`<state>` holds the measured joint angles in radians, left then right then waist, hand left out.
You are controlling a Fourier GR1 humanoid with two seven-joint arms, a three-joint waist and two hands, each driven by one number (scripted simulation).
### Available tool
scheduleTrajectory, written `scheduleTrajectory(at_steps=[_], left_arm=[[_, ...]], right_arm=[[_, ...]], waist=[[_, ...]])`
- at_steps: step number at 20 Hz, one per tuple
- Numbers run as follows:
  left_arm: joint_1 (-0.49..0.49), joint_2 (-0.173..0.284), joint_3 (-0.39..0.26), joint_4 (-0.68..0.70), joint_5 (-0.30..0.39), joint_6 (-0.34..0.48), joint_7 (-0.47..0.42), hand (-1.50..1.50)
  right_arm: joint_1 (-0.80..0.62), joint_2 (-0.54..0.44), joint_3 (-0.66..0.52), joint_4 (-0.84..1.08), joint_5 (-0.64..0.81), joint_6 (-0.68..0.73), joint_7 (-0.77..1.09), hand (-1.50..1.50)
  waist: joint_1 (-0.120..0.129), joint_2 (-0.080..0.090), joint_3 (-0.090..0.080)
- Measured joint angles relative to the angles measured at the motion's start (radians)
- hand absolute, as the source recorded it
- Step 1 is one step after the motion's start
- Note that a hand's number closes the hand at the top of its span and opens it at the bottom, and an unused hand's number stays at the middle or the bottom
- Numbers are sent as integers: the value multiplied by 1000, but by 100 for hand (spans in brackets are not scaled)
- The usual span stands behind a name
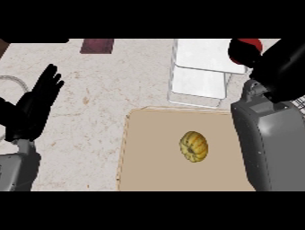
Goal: Pick the tomato from the tray and place it in the tiered shelf
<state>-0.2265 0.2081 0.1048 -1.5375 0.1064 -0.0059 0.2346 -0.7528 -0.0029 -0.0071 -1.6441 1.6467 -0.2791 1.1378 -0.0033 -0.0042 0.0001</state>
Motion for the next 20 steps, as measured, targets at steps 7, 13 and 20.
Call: scheduleTrajectory(at_steps=[7,13,20], left_arm=[[4,-4,4,9,-3,1,-6,0],[11,11,21,6,4,-5,1,0],[-1,6,21,6,-2,5,7,0]], right_arm=[[55,3,-26,-201,-166,72,11,-150],[191,3,-8,-515,-249,181,23,-150],[371,-8,90,-785,-277,310,10,-150]], waist=[[-6,-2,0],[-19,-8,0],[-26,-9,-1]])
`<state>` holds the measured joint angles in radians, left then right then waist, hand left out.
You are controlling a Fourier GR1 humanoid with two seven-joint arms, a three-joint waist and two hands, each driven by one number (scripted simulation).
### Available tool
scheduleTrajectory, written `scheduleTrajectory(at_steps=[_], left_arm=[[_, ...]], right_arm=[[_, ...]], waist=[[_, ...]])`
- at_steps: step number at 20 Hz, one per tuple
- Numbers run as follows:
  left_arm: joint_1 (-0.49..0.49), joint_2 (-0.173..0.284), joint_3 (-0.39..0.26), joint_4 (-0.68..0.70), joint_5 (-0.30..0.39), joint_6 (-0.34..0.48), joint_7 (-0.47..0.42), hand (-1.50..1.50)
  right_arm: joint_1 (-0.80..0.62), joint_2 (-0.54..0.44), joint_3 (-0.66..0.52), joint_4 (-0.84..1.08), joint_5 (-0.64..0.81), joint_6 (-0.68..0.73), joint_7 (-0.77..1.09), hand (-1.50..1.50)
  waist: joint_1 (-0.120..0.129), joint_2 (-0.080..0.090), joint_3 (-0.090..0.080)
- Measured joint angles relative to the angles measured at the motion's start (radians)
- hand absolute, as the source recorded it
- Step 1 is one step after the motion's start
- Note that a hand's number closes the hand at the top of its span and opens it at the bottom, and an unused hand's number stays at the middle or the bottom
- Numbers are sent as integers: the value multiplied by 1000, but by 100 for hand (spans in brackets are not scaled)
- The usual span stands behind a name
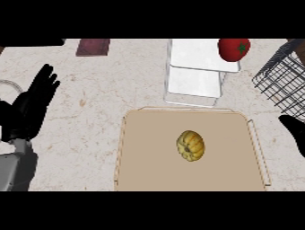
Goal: Pick the tomato from the tray and place it in the tiered shelf
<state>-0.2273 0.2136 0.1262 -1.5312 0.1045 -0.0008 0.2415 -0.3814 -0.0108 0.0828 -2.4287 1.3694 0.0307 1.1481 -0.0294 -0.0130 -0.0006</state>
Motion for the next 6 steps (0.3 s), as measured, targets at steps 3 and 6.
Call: scheduleTrajectory(at_steps=[3,6], left_arm=[[4,4,2,3,2,-8,-3,0],[-5,20,24,29,19,-27,-14,0]], right_arm=[[61,-8,52,-14,13,40,-23,-150],[113,-12,129,-24,33,69,-35,-150]], waist=[[2,1,0],[2,2,-1]])
